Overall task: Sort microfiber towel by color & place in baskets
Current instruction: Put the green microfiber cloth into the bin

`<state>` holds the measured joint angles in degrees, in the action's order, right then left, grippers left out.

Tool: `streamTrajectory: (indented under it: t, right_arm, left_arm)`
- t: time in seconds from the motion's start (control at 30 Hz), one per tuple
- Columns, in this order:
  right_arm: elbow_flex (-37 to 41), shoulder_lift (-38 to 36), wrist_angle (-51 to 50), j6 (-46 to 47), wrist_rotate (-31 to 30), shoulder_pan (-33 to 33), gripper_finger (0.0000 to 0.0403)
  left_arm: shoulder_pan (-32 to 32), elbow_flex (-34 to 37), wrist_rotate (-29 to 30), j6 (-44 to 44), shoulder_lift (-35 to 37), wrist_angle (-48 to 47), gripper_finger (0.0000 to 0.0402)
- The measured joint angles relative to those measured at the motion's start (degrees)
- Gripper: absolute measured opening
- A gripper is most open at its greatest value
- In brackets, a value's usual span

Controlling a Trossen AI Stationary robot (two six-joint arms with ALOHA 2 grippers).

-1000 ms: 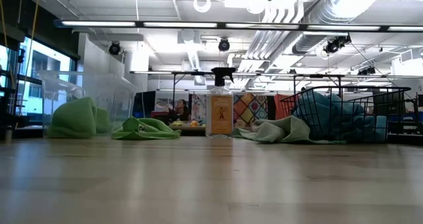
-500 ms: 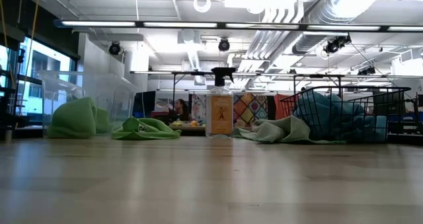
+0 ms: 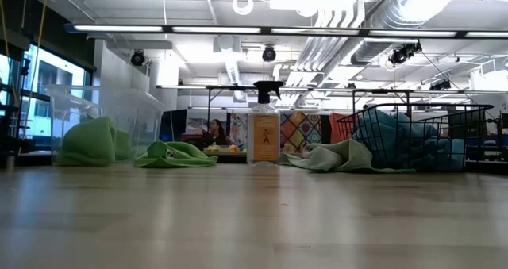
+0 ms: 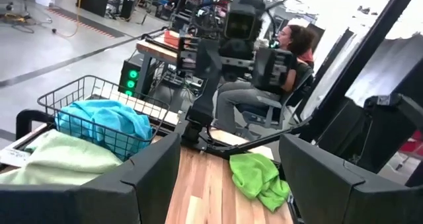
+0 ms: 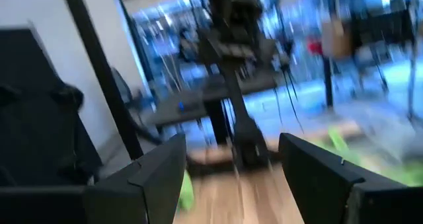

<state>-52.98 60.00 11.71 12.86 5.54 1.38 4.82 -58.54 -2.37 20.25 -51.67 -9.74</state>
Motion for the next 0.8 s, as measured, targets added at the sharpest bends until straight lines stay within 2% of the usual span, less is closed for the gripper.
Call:
streamTrajectory:
  t: [0.1, 0.4, 0.5, 0.67, 0.8]
  right_arm:
    - [1.5, 2.0, 5.7, -1.4, 0.0, -0.7, 0.024]
    - [-0.6, 7.1, 5.8, -3.3, 0.5, -0.8, 0.024]
    - [-0.9, 7.3, 5.9, -3.4, 0.2, -0.8, 0.024]
    - [-1.0, 6.6, 6.5, -1.1, -3.5, -0.8, 0.024]
    - [-1.0, 6.6, 6.4, 1.0, -6.0, -0.8, 0.024]
  left_arm:
    - [-0.3, 0.0, 0.1, 0.9, -0.3, 0.2, 0.0246]
    - [-3.3, 0.0, 0.0, -0.6, -0.3, -0.2, 0.0246]
    - [-4.2, 0.0, 0.0, 1.3, -0.3, -1.7, 0.0246]
    - [-9.7, 0.0, -6.0, 9.7, -0.3, -12.8, 0.0244]
    - [-17.4, 0.0, -6.4, 18.7, -0.3, -26.6, 0.0244]
